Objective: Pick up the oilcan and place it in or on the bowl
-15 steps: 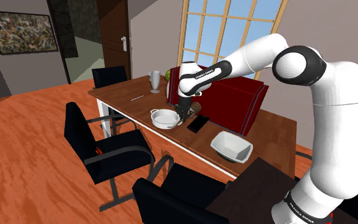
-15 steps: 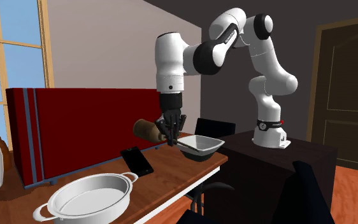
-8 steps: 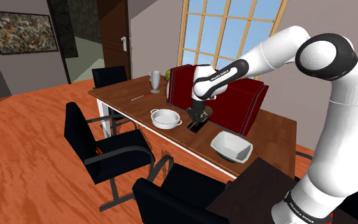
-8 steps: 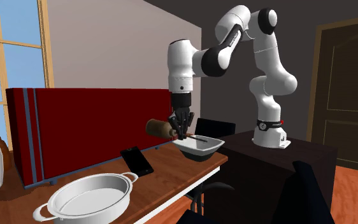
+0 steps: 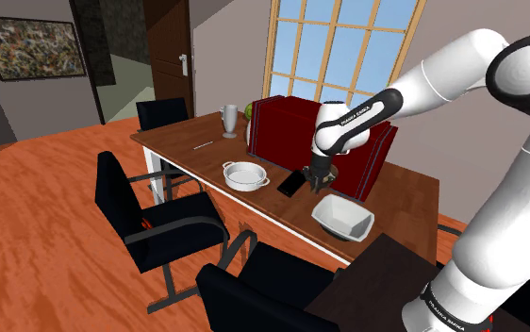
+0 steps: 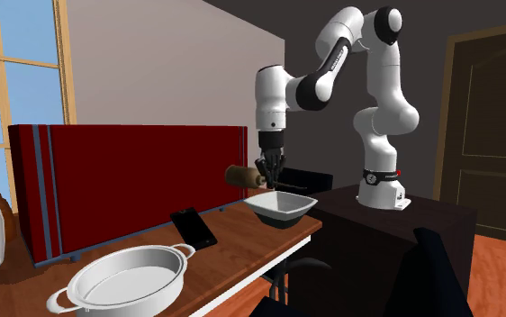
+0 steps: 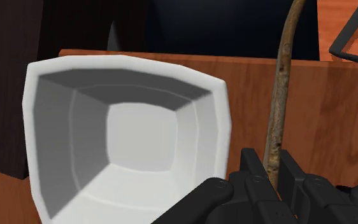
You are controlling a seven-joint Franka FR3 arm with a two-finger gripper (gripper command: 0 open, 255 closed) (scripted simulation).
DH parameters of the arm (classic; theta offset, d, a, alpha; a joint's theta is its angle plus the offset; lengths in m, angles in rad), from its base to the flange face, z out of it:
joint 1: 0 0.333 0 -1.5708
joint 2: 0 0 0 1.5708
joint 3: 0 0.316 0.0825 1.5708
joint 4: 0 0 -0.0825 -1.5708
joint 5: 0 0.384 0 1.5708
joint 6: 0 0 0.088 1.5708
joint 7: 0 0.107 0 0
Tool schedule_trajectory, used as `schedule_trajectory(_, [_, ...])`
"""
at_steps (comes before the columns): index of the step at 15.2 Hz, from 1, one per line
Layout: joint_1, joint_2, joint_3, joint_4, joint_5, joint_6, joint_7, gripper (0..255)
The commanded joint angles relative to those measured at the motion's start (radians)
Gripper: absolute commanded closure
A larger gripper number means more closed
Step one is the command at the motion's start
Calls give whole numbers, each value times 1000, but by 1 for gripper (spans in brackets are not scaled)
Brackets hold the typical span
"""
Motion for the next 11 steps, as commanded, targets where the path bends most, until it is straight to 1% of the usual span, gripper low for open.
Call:
schedule_trajectory(1, [-17, -57, -12, -79, 7, 23, -35, 255])
schedule_trajectory(7, [-72, -214, -72, -274, 11, 64, -152, 255])
schedule_trajectory(8, [-91, -258, -93, -324, 5, 71, -188, 255])
schedule_trajectory(11, [-91, -217, -94, -334, 2, 121, -184, 255])
